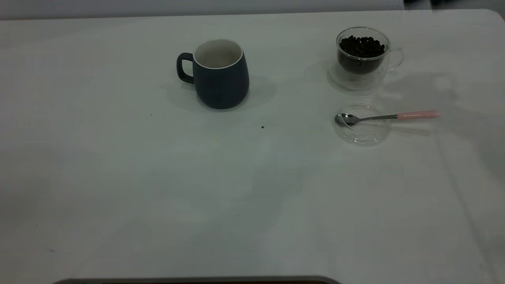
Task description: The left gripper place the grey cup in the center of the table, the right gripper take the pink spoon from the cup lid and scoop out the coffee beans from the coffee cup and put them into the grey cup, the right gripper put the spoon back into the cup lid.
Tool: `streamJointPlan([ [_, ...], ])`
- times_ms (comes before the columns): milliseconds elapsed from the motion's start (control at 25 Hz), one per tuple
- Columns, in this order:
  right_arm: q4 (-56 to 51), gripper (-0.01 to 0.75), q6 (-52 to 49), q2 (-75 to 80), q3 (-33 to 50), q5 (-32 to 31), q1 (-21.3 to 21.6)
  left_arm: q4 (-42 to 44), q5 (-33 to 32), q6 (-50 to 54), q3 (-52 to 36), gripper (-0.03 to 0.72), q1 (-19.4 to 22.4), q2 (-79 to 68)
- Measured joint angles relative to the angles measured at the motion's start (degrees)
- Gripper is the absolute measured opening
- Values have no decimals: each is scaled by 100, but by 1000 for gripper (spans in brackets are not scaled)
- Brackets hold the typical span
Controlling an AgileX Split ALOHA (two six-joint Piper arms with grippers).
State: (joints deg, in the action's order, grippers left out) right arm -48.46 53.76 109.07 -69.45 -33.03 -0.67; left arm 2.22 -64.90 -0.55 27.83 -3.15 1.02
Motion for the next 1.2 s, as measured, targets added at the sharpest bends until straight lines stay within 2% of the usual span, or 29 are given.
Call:
streamJointPlan([
  [40,710,580,-716,-350,0,-236,-204,0,0,0,0,586,0,0],
  [80,1723,573,-1572,-743,5,-639,-398,0,0,0,0,586,0,0],
  [200,3838,550,-3775,-1709,171,-1998,-871,0,0,0,0,586,0,0],
  [280,4719,535,-4865,-2385,518,-2704,-1076,0,0,0,0,586,0,0],
  [360,5153,528,-5407,-3095,1132,-2987,-1195,0,0,0,0,586,0,0],
  [520,5211,523,-5696,-4758,2642,-3125,-1167,0,0,0,0,586,0,0],
  [680,5192,523,-5720,-6161,3562,-3204,-678,0,0,0,0,586,0,0],
  [920,4928,523,-5676,-7960,4124,-2882,-286,0,0,-6,0,586,0,0],
  [1200,4932,523,-5651,-9407,4174,-3162,-230,0,0,-6,0,586,0,0],
])
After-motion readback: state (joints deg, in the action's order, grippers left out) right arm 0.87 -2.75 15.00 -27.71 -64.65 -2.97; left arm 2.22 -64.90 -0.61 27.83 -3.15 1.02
